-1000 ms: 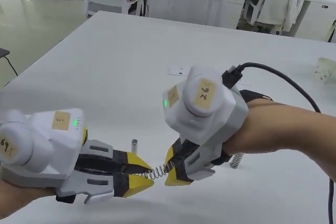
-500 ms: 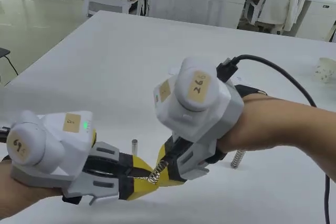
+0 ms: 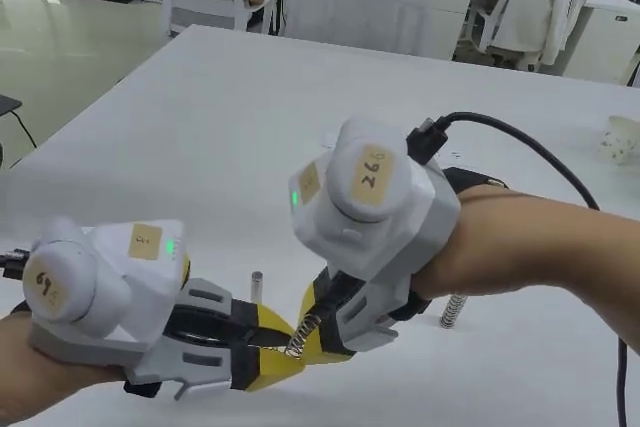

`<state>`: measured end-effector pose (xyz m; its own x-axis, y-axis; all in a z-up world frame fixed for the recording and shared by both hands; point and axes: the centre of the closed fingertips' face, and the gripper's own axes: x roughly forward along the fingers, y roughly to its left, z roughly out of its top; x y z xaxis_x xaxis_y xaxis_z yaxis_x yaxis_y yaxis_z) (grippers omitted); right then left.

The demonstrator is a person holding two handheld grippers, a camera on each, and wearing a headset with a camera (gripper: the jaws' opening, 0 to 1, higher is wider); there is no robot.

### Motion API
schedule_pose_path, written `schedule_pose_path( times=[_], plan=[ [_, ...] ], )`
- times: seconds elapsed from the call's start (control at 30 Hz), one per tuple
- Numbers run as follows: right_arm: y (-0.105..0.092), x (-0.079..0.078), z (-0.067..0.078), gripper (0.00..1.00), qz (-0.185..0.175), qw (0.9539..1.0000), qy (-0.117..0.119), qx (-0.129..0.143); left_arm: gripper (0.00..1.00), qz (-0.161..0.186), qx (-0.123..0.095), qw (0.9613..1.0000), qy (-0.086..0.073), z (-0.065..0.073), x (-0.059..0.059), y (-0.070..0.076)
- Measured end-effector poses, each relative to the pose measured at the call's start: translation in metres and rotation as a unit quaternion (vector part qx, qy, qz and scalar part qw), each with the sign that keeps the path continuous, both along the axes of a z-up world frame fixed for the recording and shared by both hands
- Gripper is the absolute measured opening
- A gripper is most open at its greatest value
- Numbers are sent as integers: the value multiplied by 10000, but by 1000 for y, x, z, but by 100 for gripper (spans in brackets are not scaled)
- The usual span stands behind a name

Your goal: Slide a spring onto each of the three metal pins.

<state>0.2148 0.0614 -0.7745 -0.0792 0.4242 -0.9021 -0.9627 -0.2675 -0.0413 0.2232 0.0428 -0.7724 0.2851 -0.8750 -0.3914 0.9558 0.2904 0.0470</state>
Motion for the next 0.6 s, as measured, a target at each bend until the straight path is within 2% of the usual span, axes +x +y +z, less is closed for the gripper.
schedule_pose_path(
  times=[0.6],
  plan=[
    [-3, 4, 0, 9, -35, 10000, -19, -70, 7, 49, 35, 10000, 58, -3, 0, 1]
  ],
)
